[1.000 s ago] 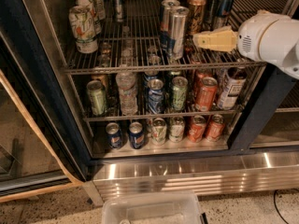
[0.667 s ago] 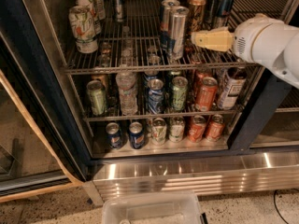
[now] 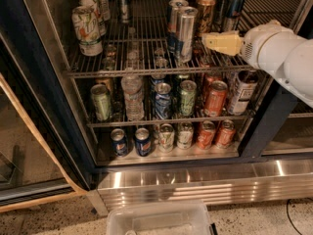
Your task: Pick redbull can from top shelf of fridge
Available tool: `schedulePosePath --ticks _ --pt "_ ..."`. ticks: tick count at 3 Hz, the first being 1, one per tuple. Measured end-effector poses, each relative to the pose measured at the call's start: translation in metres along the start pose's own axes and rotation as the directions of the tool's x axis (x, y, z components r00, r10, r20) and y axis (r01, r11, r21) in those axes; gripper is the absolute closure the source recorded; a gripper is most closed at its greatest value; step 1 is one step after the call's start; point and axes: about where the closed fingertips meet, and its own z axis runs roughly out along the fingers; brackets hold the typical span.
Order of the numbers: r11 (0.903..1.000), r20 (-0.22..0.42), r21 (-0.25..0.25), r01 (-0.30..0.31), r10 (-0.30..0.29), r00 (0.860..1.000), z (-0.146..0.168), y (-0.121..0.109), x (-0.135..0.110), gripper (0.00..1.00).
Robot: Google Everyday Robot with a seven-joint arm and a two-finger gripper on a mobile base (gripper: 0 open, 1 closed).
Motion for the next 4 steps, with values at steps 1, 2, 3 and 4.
schedulePosePath --ticks 1,2,3,4 --pt "0.9997 0.013 0.003 0.026 -0.026 1.000 0.007 -0.003 -0.005 0.00" --pt "0.9990 0.023 0.001 0.045 -0.045 0.999 0.018 -0.006 -0.009 0.00" --pt "0.9982 0.026 0.007 0.060 -0.060 0.998 0.031 -0.012 -0.010 0.00" --pt "0.9975 0.029 0.022 0.067 -0.067 0.997 0.041 -0.020 -0.010 0.00"
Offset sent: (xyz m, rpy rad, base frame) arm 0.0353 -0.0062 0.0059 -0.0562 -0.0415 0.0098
